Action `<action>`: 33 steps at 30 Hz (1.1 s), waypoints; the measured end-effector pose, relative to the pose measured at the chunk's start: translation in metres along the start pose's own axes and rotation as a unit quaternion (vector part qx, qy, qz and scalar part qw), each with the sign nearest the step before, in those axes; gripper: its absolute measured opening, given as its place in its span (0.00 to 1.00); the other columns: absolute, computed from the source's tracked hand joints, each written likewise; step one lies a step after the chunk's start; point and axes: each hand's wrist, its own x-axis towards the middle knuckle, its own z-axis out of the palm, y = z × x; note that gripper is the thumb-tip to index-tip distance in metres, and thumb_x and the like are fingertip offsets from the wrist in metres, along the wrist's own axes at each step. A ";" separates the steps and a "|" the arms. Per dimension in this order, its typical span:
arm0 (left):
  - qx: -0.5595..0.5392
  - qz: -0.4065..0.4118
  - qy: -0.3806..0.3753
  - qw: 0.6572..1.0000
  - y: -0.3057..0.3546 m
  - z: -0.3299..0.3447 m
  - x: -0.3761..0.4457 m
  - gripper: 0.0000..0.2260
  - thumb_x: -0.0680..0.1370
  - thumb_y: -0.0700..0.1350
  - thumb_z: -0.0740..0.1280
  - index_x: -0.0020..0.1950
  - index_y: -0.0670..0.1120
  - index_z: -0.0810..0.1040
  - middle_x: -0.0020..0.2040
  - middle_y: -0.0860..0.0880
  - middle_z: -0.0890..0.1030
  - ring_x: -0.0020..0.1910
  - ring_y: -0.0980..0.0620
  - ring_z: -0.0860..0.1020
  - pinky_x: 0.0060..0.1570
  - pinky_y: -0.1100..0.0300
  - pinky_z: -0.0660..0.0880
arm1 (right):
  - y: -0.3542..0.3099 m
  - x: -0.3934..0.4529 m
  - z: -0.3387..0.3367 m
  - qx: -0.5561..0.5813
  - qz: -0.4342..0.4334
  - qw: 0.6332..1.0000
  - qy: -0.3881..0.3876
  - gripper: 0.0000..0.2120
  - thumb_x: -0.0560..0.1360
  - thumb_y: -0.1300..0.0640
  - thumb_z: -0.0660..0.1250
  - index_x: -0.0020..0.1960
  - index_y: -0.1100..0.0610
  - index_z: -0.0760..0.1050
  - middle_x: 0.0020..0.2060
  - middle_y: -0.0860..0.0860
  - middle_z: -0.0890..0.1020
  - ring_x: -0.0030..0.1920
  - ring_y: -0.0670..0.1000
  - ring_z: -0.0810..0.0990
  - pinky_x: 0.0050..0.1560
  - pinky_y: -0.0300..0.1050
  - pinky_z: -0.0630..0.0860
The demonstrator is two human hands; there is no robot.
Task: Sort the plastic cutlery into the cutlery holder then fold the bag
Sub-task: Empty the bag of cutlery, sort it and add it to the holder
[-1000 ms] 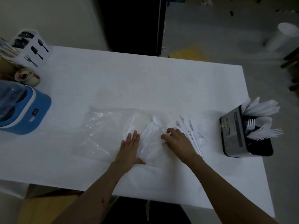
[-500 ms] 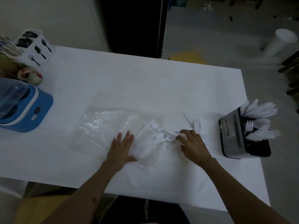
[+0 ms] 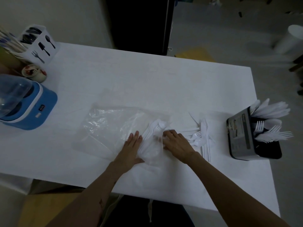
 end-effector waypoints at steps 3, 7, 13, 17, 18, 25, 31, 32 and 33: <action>-0.001 -0.003 0.005 1.000 0.002 0.002 0.000 0.45 0.74 0.58 0.68 0.78 0.44 0.41 0.77 0.48 0.35 0.73 0.52 0.32 0.75 0.50 0.42 | -0.001 0.000 0.000 0.011 -0.036 0.999 0.027 0.18 0.69 0.61 0.70 0.59 0.55 0.78 0.55 0.58 0.79 0.56 0.61 0.78 0.39 0.53 0.80; -0.017 -0.005 0.002 1.000 0.001 0.000 0.000 0.46 0.73 0.57 0.68 0.78 0.44 0.42 0.78 0.48 0.35 0.75 0.50 0.33 0.75 0.51 0.41 | -0.002 -0.001 0.001 -0.007 -0.056 0.998 0.027 0.15 0.69 0.61 0.70 0.56 0.57 0.79 0.47 0.57 0.80 0.49 0.60 0.80 0.35 0.50 0.80; -0.027 -0.004 0.005 1.000 0.000 -0.001 0.000 0.45 0.73 0.54 0.69 0.78 0.43 0.44 0.78 0.48 0.37 0.77 0.48 0.36 0.76 0.50 0.43 | 0.009 -0.011 -0.009 -0.027 -0.061 0.996 0.051 0.20 0.63 0.63 0.77 0.52 0.54 0.77 0.45 0.55 0.79 0.45 0.58 0.79 0.35 0.50 0.76; -0.027 -0.004 0.006 1.000 0.001 -0.002 -0.002 0.44 0.74 0.53 0.69 0.78 0.44 0.43 0.77 0.48 0.36 0.77 0.48 0.37 0.76 0.50 0.42 | 0.034 -0.028 -0.014 -0.063 -0.032 0.996 0.062 0.17 0.63 0.64 0.75 0.49 0.53 0.76 0.42 0.52 0.79 0.43 0.56 0.78 0.38 0.49 0.74; -0.032 -0.004 0.008 0.999 0.002 -0.002 -0.003 0.43 0.75 0.52 0.69 0.78 0.44 0.43 0.77 0.48 0.36 0.77 0.48 0.37 0.76 0.51 0.42 | 0.042 -0.034 -0.014 -0.068 -0.026 0.995 0.062 0.17 0.63 0.64 0.75 0.49 0.53 0.77 0.41 0.52 0.79 0.43 0.56 0.78 0.37 0.49 0.74; -0.074 -0.005 0.031 0.997 0.000 0.001 -0.005 0.43 0.74 0.49 0.70 0.78 0.43 0.44 0.79 0.49 0.42 0.77 0.50 0.38 0.75 0.55 0.41 | 0.062 -0.056 -0.020 -0.039 -0.001 0.996 0.082 0.28 0.55 0.73 0.74 0.54 0.57 0.79 0.50 0.56 0.81 0.51 0.58 0.80 0.49 0.51 0.78; -0.101 -0.022 -0.002 0.995 -0.005 -0.001 0.001 0.45 0.66 0.57 0.76 0.75 0.47 0.55 0.79 0.51 0.40 0.75 0.46 0.32 0.74 0.47 0.46 | 0.028 -0.040 0.000 0.009 -0.048 0.997 0.058 0.30 0.62 0.64 0.76 0.63 0.54 0.78 0.58 0.56 0.81 0.56 0.59 0.79 0.53 0.51 0.78; -0.096 -0.019 -0.013 0.995 -0.005 -0.001 0.001 0.46 0.64 0.60 0.76 0.74 0.48 0.56 0.78 0.52 0.36 0.74 0.46 0.30 0.74 0.46 0.46 | 0.023 -0.038 0.002 0.013 -0.054 0.997 0.056 0.31 0.63 0.64 0.76 0.65 0.54 0.77 0.59 0.56 0.81 0.57 0.59 0.79 0.54 0.51 0.77; -0.096 -0.016 -0.024 0.995 -0.006 -0.001 0.000 0.47 0.62 0.63 0.75 0.74 0.50 0.57 0.77 0.53 0.33 0.74 0.46 0.28 0.74 0.46 0.45 | 0.020 -0.036 0.004 0.016 -0.057 0.997 0.055 0.32 0.63 0.64 0.75 0.66 0.54 0.75 0.60 0.56 0.80 0.58 0.59 0.79 0.55 0.51 0.77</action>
